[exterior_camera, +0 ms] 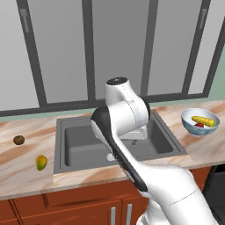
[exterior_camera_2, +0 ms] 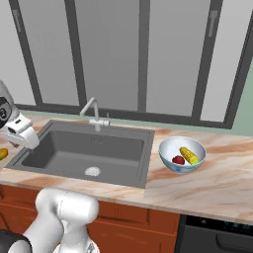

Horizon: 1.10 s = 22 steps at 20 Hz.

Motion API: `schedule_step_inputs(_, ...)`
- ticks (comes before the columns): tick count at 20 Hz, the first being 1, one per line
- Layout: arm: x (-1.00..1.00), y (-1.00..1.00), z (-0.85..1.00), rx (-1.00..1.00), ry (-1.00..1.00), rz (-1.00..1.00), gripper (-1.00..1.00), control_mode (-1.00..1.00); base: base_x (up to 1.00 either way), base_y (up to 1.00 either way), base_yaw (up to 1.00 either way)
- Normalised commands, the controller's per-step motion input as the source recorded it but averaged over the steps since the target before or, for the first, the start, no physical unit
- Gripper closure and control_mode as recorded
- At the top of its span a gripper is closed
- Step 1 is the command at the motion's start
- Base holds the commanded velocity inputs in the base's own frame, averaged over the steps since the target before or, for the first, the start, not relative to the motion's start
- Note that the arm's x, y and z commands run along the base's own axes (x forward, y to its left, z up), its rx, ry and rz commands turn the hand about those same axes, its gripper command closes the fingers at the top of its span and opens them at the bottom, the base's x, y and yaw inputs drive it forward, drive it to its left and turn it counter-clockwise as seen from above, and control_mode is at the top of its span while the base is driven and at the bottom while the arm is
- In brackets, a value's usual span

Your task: There is a mixed pile of frozen fruits and vegetables on the counter. Locate all the frozen vegetables and place the items in a bowl on the counter. Take all the frozen fruits and defrost them in a running sink.

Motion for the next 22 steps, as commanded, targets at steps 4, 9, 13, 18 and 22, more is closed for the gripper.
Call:
schedule_step_inputs(4, 0.29, 1.0, -0.2, -0.14, 0.18, 0.16, -1.0, -1.0, 0.0, 0.0, 0.0)
schedule_step_inputs(9, 0.13, 1.0, -0.51, -0.02, 0.11, 0.25, -1.0, -1.0, 0.0, 0.0, 0.0)
schedule_step_inputs(13, 0.3, 1.0, -0.31, 0.04, 0.05, 0.19, -1.0, -1.0, 0.0, 0.0, 0.0)
schedule_step_inputs(18, 0.05, 0.7, -0.19, 0.14, -0.08, 0.0, -1.0, -1.0, 0.0, 0.0, 0.0)
schedule_step_inputs(22, 0.03, 0.0, -0.31, 0.3, -0.17, -0.09, -1.0, -1.0, 0.0, 0.0, 0.0)
